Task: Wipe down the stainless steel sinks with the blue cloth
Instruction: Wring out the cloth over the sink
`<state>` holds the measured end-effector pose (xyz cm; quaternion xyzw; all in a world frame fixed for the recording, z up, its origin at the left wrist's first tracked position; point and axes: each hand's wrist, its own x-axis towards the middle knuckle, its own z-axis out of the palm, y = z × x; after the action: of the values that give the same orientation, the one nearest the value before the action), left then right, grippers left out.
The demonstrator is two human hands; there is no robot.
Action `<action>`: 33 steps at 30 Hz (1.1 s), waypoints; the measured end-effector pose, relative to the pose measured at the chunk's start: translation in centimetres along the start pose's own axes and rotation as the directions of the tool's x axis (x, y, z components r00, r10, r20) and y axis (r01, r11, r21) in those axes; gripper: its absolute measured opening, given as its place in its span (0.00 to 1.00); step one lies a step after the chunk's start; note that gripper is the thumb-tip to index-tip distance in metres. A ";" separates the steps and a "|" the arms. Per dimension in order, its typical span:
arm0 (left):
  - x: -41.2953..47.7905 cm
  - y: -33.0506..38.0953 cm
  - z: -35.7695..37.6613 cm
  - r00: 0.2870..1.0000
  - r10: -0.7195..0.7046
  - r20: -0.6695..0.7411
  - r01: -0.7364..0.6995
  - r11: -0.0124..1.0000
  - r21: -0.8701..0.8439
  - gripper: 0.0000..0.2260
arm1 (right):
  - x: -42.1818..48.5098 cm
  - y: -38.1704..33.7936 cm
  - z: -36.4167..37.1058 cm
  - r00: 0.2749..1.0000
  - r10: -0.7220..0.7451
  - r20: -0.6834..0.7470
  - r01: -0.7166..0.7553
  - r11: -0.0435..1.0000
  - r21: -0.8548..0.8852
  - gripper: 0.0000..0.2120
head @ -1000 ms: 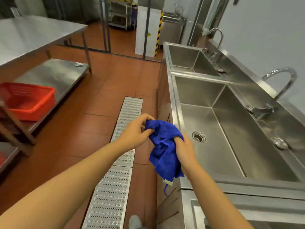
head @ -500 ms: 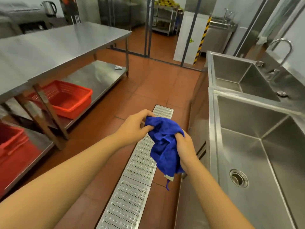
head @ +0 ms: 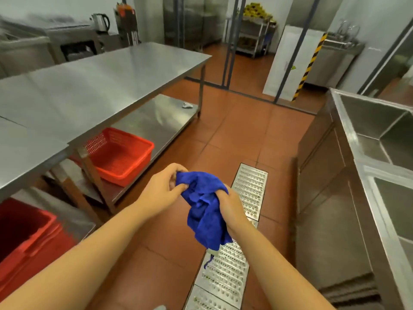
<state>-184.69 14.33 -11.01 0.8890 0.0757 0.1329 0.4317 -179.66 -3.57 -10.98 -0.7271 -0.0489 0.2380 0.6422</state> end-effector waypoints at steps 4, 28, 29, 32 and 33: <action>7.7 -1.7 -3.1 0.997 0.073 0.015 -0.073 0.997 -0.005 0.12 | 5.7 -3.4 2.4 0.998 -0.038 -0.050 0.038 0.999 0.007 0.10; 54.4 0.4 10.6 0.870 0.351 0.347 -0.287 0.932 -0.223 0.12 | 41.2 -14.1 -14.0 0.885 -0.006 -0.466 0.093 0.982 0.164 0.09; 55.9 0.6 11.2 0.863 0.362 0.353 -0.293 0.927 -0.234 0.12 | 42.4 -14.5 -14.7 0.881 -0.004 -0.474 0.094 0.981 0.168 0.09; 60.6 0.8 13.6 0.837 0.401 0.372 -0.317 0.910 -0.268 0.12 | 46.4 -15.2 -17.0 0.863 0.016 -0.505 0.087 0.980 0.180 0.09; 62.3 0.8 14.4 0.832 0.407 0.378 -0.318 0.907 -0.276 0.12 | 47.8 -15.4 -17.7 0.855 0.022 -0.518 0.084 0.980 0.181 0.10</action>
<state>-120.93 18.60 -8.28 0.8456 -0.2052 0.0217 0.4923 -126.68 0.96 -8.73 -0.6963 0.1375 0.0270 0.7040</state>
